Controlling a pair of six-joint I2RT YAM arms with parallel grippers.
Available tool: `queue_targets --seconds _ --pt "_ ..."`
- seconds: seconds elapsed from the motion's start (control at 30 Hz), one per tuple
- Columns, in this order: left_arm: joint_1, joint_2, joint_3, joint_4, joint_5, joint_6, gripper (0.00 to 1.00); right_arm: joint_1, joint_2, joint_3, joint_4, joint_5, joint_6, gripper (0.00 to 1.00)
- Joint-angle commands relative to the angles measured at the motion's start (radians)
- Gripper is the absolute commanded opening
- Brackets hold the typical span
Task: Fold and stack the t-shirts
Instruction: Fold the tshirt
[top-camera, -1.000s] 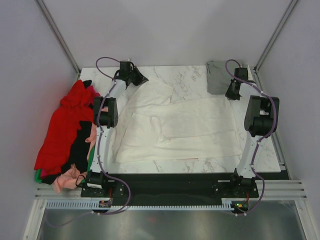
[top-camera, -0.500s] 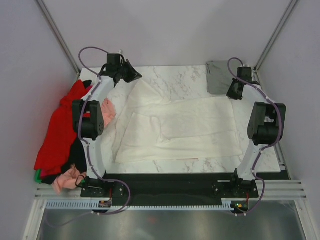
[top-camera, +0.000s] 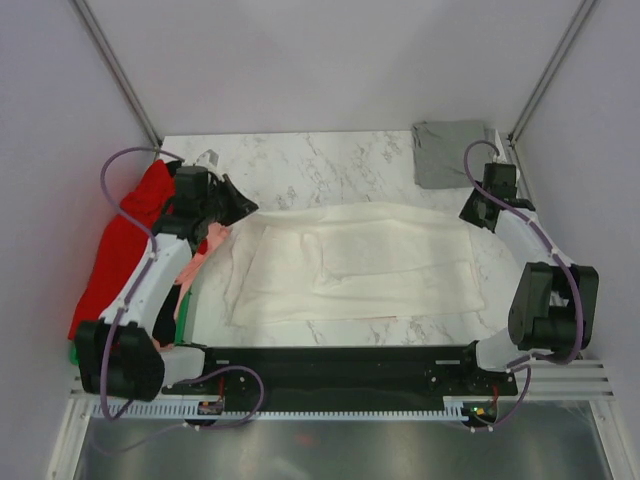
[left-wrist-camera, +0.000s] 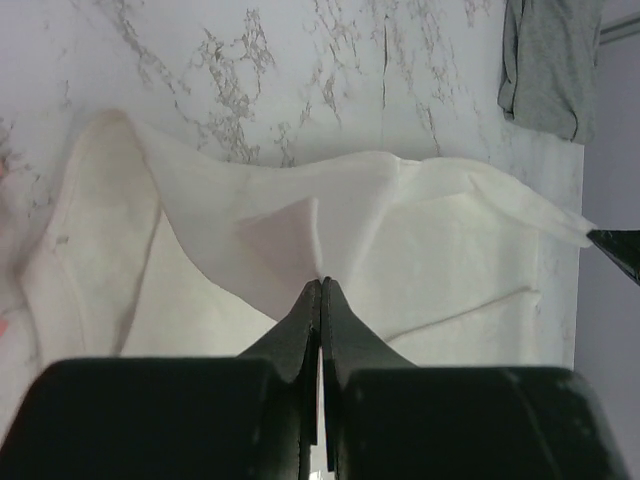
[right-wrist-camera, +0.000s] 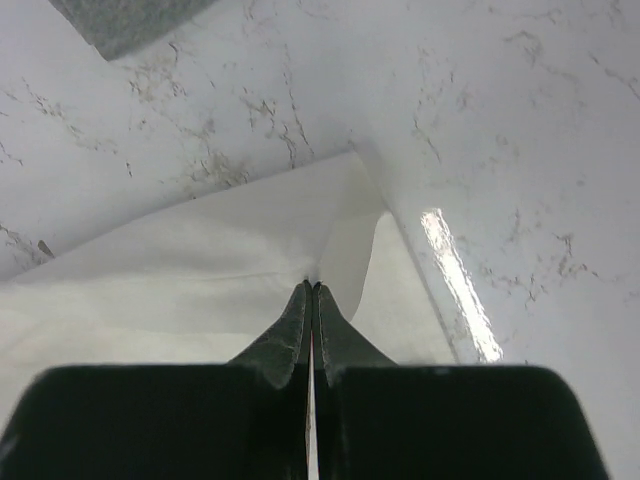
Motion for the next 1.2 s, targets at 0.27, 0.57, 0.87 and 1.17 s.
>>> queue_targets --seconds 0.27,0.57,0.87,1.17 --pt "0.001 -0.497 -0.305 -0.223 -0.151 -0.026 0.02 -0.155 -0.193 -0.247 0.094 -0.067 0.123 0.00" --pt "0.001 -0.600 -0.346 -0.284 -0.208 -0.061 0.02 -0.155 -0.229 -0.323 0.116 -0.156 0.118 0.00" --pt "0.001 -0.620 -0.287 -0.379 -0.273 -0.078 0.02 -0.163 -0.346 -0.415 0.093 -0.057 0.178 0.00" --pt "0.001 -0.832 -0.362 -0.519 -0.352 -0.310 0.94 -0.224 -0.419 -0.490 0.086 -0.055 0.324 0.98"
